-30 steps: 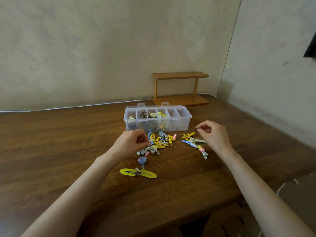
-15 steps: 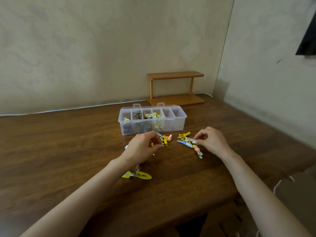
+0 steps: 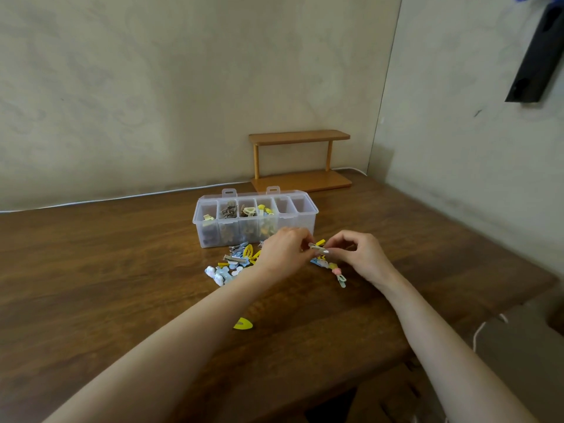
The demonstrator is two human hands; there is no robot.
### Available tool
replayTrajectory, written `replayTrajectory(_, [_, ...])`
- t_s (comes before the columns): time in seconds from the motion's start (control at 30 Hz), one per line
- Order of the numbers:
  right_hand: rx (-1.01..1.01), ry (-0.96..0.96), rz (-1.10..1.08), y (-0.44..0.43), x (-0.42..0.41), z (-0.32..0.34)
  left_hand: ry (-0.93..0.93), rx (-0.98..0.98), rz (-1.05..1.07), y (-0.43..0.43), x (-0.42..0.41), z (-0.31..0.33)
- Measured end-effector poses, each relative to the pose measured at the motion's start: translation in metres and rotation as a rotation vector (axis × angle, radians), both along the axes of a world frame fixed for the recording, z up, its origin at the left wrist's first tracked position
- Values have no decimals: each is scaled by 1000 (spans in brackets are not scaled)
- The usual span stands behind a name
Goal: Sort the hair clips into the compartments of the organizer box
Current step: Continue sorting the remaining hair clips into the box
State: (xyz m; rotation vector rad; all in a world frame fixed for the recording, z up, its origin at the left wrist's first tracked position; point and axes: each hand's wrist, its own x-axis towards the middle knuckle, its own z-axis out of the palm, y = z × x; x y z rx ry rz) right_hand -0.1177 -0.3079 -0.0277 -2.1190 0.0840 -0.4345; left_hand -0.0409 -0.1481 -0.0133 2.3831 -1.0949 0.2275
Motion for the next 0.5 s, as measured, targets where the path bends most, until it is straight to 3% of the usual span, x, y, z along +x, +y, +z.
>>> replayTrajectory(0.27, [0,-101,-120,-2,2,-3,11,-149,50,23,8,15])
replayTrajectory(0.4, [-40,-89,-199,-3,3,-3,-95,-277,242,45,34,43])
replayTrajectory(0.5, [-64,-65,-207,-3,5,-4,-149,-215,360,54,57,53])
